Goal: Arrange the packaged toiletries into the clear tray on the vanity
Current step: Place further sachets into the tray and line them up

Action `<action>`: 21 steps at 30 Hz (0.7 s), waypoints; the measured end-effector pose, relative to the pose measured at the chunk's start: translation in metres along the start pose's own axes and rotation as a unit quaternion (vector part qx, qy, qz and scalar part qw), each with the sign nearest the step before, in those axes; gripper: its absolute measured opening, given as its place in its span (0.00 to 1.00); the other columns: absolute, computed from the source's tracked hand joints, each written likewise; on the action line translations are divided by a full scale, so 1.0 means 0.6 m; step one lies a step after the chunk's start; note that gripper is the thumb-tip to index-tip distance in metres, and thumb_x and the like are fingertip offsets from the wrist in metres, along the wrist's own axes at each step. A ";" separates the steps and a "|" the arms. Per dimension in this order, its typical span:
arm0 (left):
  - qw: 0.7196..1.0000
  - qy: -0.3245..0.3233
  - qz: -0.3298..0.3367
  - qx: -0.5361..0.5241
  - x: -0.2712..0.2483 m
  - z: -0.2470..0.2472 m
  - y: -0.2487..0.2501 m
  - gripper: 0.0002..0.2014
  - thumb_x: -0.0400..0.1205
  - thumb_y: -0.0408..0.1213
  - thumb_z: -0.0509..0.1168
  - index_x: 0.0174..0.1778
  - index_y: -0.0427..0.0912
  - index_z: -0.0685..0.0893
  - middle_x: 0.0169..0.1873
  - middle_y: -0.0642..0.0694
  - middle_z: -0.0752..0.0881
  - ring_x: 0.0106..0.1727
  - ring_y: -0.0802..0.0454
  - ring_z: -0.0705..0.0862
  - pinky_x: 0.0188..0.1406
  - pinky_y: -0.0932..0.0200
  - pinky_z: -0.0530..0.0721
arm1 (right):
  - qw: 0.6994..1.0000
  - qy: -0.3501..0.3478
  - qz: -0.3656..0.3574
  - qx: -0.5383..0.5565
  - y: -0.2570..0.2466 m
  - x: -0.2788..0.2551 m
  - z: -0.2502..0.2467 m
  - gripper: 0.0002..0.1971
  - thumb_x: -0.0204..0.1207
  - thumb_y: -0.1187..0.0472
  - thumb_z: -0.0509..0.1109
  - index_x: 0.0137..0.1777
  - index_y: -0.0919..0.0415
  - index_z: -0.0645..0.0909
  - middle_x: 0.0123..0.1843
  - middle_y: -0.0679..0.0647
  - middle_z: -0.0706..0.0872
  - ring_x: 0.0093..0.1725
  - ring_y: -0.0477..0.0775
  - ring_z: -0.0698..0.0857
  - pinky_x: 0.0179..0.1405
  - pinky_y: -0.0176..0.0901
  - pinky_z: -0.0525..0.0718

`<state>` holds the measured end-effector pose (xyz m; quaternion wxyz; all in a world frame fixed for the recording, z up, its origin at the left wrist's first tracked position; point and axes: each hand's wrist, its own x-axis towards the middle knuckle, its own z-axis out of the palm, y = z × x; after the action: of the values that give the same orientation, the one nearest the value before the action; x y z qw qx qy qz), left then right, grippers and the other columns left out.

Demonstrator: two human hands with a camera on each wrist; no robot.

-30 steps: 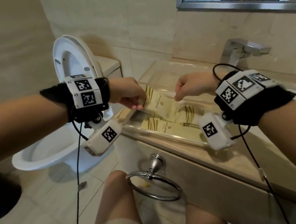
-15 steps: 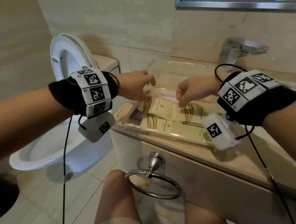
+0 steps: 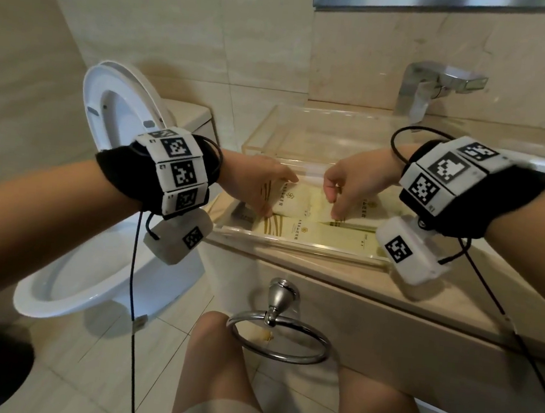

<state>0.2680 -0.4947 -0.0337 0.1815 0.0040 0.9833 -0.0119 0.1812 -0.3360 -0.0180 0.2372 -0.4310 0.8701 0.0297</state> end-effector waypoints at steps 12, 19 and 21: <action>0.997 0.011 -0.038 -0.065 -0.003 -0.035 -0.023 0.26 0.84 0.32 0.57 0.79 0.50 0.63 0.74 0.47 0.72 0.68 0.52 0.75 0.67 0.59 0.71 | 1.000 0.013 -0.022 -0.003 -0.017 -0.006 -0.019 0.08 0.75 0.55 0.70 0.51 0.56 0.80 0.46 0.50 0.81 0.47 0.49 0.78 0.42 0.35 0.72; 0.995 0.046 -0.026 0.082 0.001 -0.030 -0.054 0.33 0.79 0.23 0.54 0.73 0.64 0.68 0.74 0.48 0.65 0.73 0.45 0.62 0.73 0.45 0.67 | 0.999 -0.005 -0.047 -0.006 -0.055 0.011 -0.023 0.19 0.77 0.57 0.68 0.68 0.54 0.76 0.71 0.53 0.76 0.69 0.53 0.74 0.60 0.42 0.70; 0.993 0.053 -0.018 0.103 0.003 -0.024 -0.049 0.34 0.79 0.23 0.53 0.74 0.65 0.66 0.71 0.47 0.64 0.69 0.47 0.63 0.68 0.53 0.68 | 0.999 -0.015 -0.051 -0.015 -0.060 0.016 -0.020 0.20 0.77 0.57 0.68 0.69 0.53 0.74 0.73 0.52 0.74 0.71 0.52 0.72 0.62 0.41 0.68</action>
<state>0.2609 -0.5239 -0.0205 0.1274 0.0061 0.9850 -0.1164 0.1990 -0.3686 -0.0060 0.2449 -0.4774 0.8431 0.0369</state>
